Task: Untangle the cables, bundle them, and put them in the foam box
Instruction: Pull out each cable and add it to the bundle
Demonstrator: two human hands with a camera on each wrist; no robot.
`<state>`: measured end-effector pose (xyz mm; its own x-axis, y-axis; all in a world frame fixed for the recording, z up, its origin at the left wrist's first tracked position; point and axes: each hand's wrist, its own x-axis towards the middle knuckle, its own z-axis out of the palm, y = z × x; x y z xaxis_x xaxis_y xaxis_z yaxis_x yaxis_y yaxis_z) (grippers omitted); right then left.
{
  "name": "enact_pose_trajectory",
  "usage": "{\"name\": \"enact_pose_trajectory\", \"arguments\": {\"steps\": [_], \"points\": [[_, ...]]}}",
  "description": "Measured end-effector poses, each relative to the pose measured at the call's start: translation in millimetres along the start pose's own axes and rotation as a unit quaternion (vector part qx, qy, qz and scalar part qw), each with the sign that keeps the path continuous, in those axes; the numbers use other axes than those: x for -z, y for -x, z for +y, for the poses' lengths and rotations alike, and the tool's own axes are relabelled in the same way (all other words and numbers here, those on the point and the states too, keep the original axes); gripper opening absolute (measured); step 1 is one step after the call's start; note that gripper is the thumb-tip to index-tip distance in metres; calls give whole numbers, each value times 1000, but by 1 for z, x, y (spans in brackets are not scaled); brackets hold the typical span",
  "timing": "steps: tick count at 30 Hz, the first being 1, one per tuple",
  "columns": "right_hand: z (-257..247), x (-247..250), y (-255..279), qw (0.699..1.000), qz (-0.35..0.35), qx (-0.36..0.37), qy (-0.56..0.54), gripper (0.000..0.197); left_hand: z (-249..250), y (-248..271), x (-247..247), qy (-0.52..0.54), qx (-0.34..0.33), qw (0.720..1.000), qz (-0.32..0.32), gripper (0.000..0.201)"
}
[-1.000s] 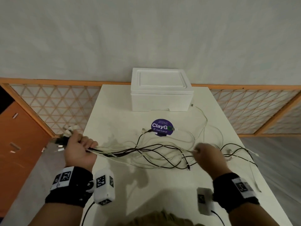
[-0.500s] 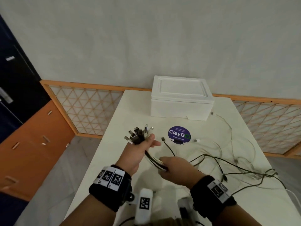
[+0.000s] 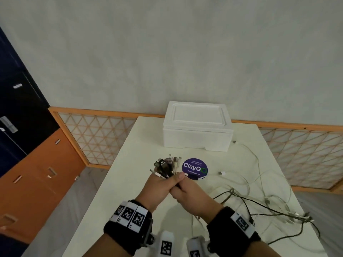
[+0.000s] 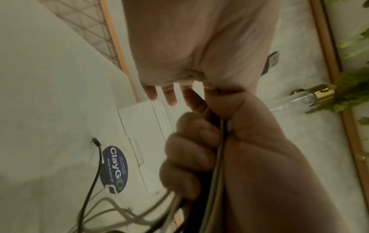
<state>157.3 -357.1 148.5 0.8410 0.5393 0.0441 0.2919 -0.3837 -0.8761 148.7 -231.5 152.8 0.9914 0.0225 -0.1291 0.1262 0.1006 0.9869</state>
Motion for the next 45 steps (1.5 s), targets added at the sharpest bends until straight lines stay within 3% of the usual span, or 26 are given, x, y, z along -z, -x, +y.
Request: {"name": "enact_pose_trajectory", "arguments": {"steps": [2, 4, 5, 6, 9, 11, 14, 17, 20, 23, 27, 33, 36, 41, 45], "points": [[8, 0, 7, 995, -22, 15, 96, 12, -1, -2, 8, 73, -19, 995, -59, 65], [16, -2, 12, 975, -18, -13, 222, 22, 1, -4, 17, 193, 11, 975, -113, 91], [20, -3, 15, 959, -11, -22, 282, 29, 2, -4, 18, 224, 26, 967, -122, 93], [23, -5, 17, 944, -3, -29, 329, 34, 2, -1, 17, 222, 40, 968, -114, 88], [24, -8, 22, 927, 13, -16, 375, 36, -3, 5, 4, 138, 41, 989, -25, 35], [24, -5, 23, 942, 23, -9, 334, 34, -9, 7, -5, 101, 33, 994, -1, 19], [22, -3, 24, 976, 31, 17, 215, 42, -12, 8, -15, 73, 10, 997, 8, 27], [19, -2, 23, 986, 36, 19, 159, 42, -13, 8, -21, 44, -12, 999, -6, 35], [21, -4, 21, 984, 36, -28, 171, 37, -13, 10, -20, 22, -26, 999, 5, 18], [19, -4, 20, 979, 41, -22, 200, 31, -16, 12, -19, 36, -28, 999, -2, 14], [16, -3, 17, 975, 45, 15, 218, 23, -26, 11, -18, -86, -89, 992, 40, 11], [20, -4, 12, 973, 89, -13, 212, 23, -32, 9, -14, -241, -158, 952, 101, 8], [23, -5, 10, 965, 89, -3, 247, 28, -34, 6, -15, -205, -112, 967, 105, 18], [24, -6, 6, 966, 97, -22, 237, 38, -21, 6, -21, -26, -28, 998, 53, 36], [24, -4, -4, 978, 93, -48, 180, 21, -18, 4, -17, 1, -10, 1000, 25, 27]]}}
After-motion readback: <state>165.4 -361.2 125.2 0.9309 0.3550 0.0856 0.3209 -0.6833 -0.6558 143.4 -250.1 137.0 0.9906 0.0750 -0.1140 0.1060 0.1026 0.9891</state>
